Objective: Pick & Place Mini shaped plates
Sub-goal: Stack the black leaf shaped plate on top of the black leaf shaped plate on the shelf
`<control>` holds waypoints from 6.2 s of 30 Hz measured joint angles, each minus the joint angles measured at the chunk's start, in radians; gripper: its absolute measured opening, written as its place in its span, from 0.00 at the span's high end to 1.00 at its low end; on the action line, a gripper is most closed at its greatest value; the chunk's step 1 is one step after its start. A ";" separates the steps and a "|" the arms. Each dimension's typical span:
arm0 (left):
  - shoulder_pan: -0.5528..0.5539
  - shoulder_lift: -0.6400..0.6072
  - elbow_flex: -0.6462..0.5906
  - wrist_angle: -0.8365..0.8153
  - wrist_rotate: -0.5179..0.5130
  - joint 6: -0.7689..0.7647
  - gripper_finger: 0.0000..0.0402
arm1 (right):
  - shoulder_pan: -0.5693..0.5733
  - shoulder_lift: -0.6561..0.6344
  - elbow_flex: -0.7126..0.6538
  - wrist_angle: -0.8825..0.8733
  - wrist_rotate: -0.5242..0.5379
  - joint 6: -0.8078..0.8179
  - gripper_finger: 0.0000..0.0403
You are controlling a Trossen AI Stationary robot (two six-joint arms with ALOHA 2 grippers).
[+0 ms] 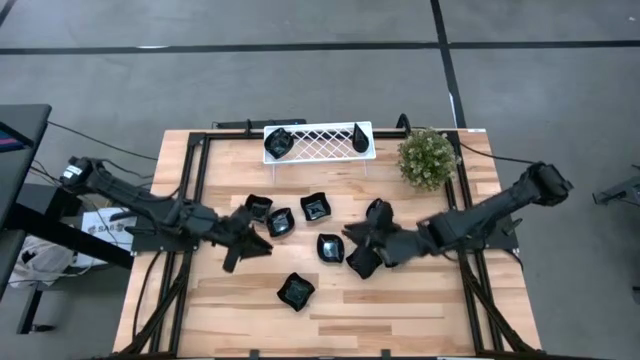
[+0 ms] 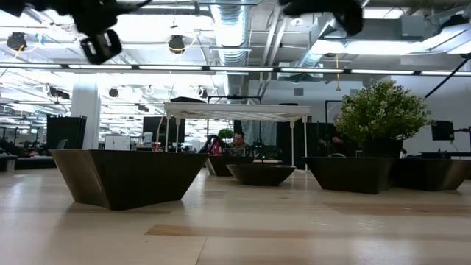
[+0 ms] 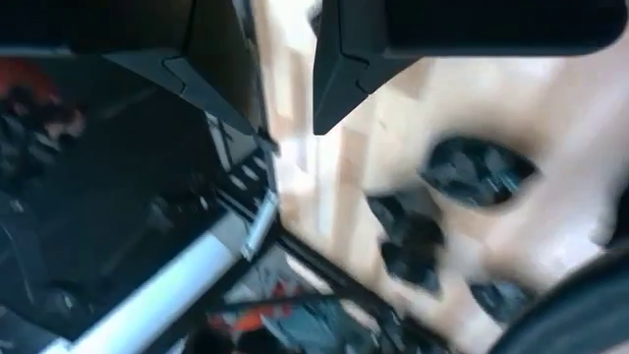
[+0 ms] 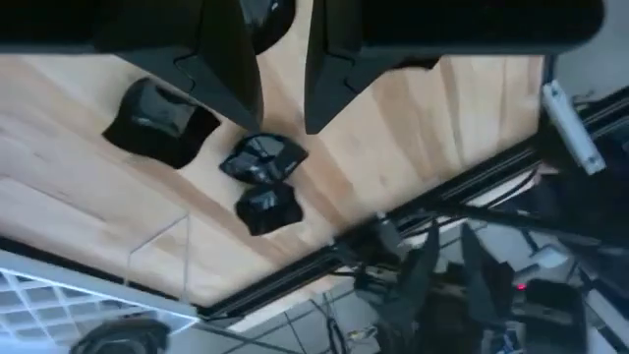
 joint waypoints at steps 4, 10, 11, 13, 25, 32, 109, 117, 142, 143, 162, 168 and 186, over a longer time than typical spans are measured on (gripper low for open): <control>0.099 -0.013 0.000 -0.001 -0.025 0.043 0.75 | -0.058 0.000 0.000 -0.026 -0.100 -0.051 0.82; 0.313 0.017 0.000 -0.034 0.075 -0.066 0.75 | -0.127 0.000 -0.001 -0.110 -0.162 -0.106 0.82; 0.352 0.028 0.000 -0.042 0.116 -0.062 0.75 | -0.135 0.000 -0.001 -0.114 -0.170 -0.120 0.82; 0.428 0.046 0.000 -0.064 0.202 -0.044 0.75 | -0.148 0.000 -0.001 -0.121 -0.185 -0.148 0.82; 0.714 0.195 0.190 -0.383 0.484 0.171 0.75 | -0.229 0.000 -0.004 -0.128 -0.188 -0.238 0.82; 0.677 0.341 0.370 -0.569 0.383 0.465 0.75 | -0.244 0.000 -0.004 -0.126 -0.190 -0.238 0.82; 0.539 0.651 0.308 -0.519 0.038 0.378 0.56 | -0.187 0.000 -0.005 -0.125 -0.207 -0.166 0.82; 0.532 0.651 0.276 -0.488 0.038 0.387 0.56 | -0.187 0.000 -0.005 -0.124 -0.207 -0.166 0.82; 0.503 0.651 0.240 -0.431 0.118 0.379 0.58 | -0.187 0.000 -0.005 -0.125 -0.206 -0.138 0.82; 0.502 0.651 0.240 -0.430 0.124 0.379 0.59 | -0.186 0.000 -0.005 -0.125 -0.206 -0.136 0.82; 0.502 0.651 0.240 -0.408 0.215 0.375 0.98 | -0.186 0.000 -0.005 -0.127 -0.206 -0.140 0.82; 0.502 0.651 0.240 -0.401 0.215 0.374 0.98 | -0.186 0.000 -0.005 -0.134 -0.206 -0.140 0.82; 0.506 0.651 0.240 -0.391 0.239 0.353 0.79 | -0.186 0.000 -0.005 -0.134 -0.260 -0.141 0.82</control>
